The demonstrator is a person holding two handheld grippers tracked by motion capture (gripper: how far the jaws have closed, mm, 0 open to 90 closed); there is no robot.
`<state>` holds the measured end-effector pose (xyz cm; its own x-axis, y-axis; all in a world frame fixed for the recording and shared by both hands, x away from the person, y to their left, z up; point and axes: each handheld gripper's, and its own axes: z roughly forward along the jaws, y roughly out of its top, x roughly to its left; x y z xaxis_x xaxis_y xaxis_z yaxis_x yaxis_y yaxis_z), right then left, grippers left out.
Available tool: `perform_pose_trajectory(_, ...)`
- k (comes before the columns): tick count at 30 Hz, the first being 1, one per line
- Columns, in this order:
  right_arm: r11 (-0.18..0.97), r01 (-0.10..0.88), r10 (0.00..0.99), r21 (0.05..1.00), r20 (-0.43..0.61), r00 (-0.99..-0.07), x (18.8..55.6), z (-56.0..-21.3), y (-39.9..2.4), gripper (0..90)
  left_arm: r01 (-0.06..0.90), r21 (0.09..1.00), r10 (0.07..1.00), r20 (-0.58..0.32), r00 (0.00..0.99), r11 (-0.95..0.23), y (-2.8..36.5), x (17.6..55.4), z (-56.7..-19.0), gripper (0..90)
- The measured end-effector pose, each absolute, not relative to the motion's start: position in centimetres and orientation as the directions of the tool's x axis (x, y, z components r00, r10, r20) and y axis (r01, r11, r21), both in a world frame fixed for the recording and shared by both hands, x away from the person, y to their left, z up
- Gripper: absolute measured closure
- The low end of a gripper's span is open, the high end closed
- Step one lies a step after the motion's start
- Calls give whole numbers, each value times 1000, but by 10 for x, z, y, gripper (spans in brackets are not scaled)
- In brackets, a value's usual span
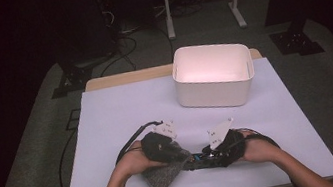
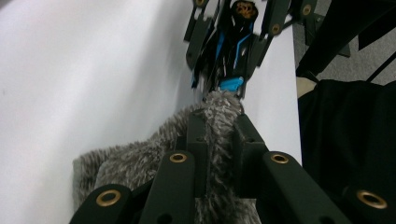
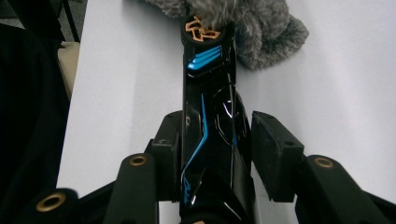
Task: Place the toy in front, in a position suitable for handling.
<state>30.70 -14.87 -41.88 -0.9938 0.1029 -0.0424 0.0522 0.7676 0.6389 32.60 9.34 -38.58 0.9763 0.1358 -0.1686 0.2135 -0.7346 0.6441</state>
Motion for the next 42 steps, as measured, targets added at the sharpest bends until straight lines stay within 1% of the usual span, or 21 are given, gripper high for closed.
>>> perform_pose_trajectory(7, 777, 58, 102, 627, -33, -994, 307, -417, -146, 535, 246, 635, 165, -185, 969, -732, 104, 324, -397, 801)
perform_pose_trajectory(14, 778, 40, 83, 627, -40, -996, 308, -412, -128, 539, 219, 629, 145, -167, 975, -746, 98, 324, -392, 801)
perform_pose_trajectory(18, 809, 34, 75, 587, -44, -996, 309, -411, -119, 551, 237, 636, 159, -179, 971, -734, 102, 324, -395, 801)
perform_pose_trajectory(23, 823, 55, 87, 566, -30, -996, 310, -410, -121, 540, 251, 621, 174, -183, 968, -742, 109, 323, -404, 801)
perform_pose_trajectory(29, 827, 77, 102, 557, -13, -995, 311, -411, -120, 534, 252, 649, 160, -199, 967, -718, 107, 323, -402, 802)
perform_pose_trajectory(31, 825, 89, 110, 558, -4, -994, 312, -414, -117, 541, 249, 663, 148, -206, 967, -706, 106, 323, -399, 802)
perform_pose_trajectory(33, 823, 91, 112, 561, -4, -994, 313, -415, -114, 561, 234, 669, 139, -193, 971, -706, 104, 323, -395, 802)
perform_pose_trajectory(35, 818, 73, 96, 571, -10, -995, 313, -415, -115, 571, 232, 672, 134, -195, 972, -703, 105, 323, -393, 802)
perform_pose_trajectory(39, 800, 76, 103, 596, -13, -995, 314, -415, -115, 574, 254, 678, 158, -201, 967, -690, 116, 322, -394, 802)
perform_pose_trajectory(42, 788, 79, 108, 611, -11, -994, 314, -414, -116, 574, 294, 639, 200, -218, 955, -711, 127, 320, -407, 802)
